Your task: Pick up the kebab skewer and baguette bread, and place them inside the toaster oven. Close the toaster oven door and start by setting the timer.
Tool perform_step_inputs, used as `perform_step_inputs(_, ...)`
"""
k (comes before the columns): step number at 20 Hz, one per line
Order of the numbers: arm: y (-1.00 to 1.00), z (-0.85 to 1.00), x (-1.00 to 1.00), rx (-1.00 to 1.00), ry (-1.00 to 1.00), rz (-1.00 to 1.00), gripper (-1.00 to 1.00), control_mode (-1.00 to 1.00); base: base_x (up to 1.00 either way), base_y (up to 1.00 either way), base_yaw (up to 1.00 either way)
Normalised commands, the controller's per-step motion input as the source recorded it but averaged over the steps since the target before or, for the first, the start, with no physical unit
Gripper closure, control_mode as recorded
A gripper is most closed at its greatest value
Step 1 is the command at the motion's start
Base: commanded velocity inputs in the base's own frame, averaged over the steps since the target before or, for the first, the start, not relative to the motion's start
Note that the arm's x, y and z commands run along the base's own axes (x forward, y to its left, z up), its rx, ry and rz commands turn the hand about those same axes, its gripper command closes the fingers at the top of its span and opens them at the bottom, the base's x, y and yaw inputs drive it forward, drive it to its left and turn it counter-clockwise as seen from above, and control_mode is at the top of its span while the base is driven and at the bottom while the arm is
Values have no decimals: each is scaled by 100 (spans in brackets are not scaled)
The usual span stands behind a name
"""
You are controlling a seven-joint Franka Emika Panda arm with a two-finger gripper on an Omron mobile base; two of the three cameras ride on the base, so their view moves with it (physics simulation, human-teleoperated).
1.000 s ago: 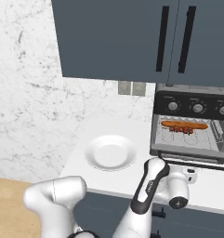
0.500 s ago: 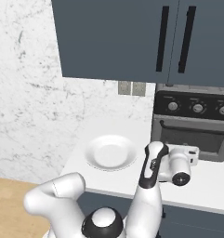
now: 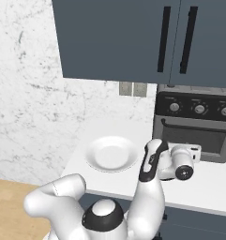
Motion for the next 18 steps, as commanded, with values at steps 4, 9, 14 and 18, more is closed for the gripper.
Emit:
perform_step_inputs(4,0,0,0,-4,4,0,-100,-100,0,0,0)
perform_step_inputs(9,0,9,-1,-1,2,0,-100,-100,0,0,0)
perform_step_inputs(14,-3,23,-23,0,0,0,-100,-100,0,0,0)
perform_step_inputs(18,-22,29,-64,0,0,0,-100,-100,0,0,0)
